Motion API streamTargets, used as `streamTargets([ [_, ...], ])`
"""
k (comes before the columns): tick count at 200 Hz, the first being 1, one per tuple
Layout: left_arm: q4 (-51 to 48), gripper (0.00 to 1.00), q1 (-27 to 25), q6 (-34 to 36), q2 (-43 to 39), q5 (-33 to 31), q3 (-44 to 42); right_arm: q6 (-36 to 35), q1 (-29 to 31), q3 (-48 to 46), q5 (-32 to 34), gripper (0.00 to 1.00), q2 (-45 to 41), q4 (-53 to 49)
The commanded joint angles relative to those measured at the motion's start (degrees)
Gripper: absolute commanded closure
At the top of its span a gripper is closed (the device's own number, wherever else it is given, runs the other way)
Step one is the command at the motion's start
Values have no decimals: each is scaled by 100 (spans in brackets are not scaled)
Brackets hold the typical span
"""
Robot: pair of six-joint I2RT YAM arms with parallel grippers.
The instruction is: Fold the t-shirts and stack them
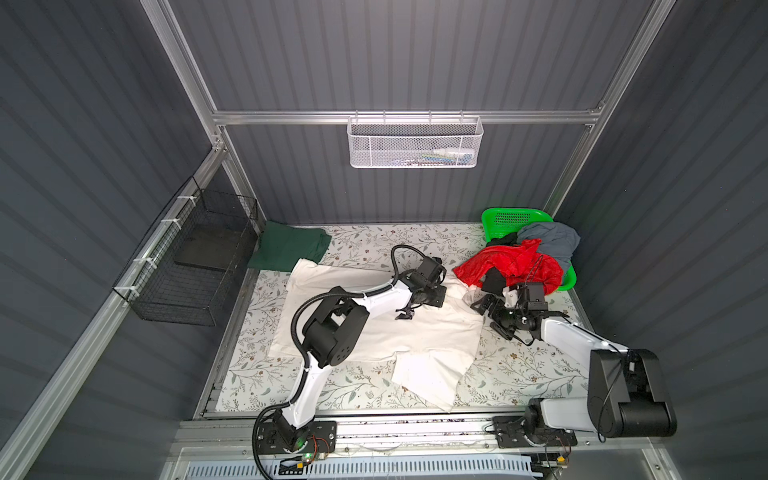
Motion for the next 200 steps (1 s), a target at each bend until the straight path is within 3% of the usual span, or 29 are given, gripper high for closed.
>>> streamTargets([
  [1, 146, 100, -41, 224, -412, 127, -132, -14, -19, 61, -87, 1, 103, 66],
  [64, 13, 100, -50, 476, -719, -161, -78, -177, 90, 304, -75, 5, 133, -113],
  [97, -123, 100, -55, 658, -902, -425, 133, -776, 529, 843, 448, 30, 164, -717],
  [133, -204, 100, -46, 839, -1086, -597, 255, -1175, 881, 1490, 404, 52, 651, -883],
  [200, -39, 100, -42, 1091, -1572, -994, -23, -1221, 1341, 2869, 199, 68, 2491, -865],
])
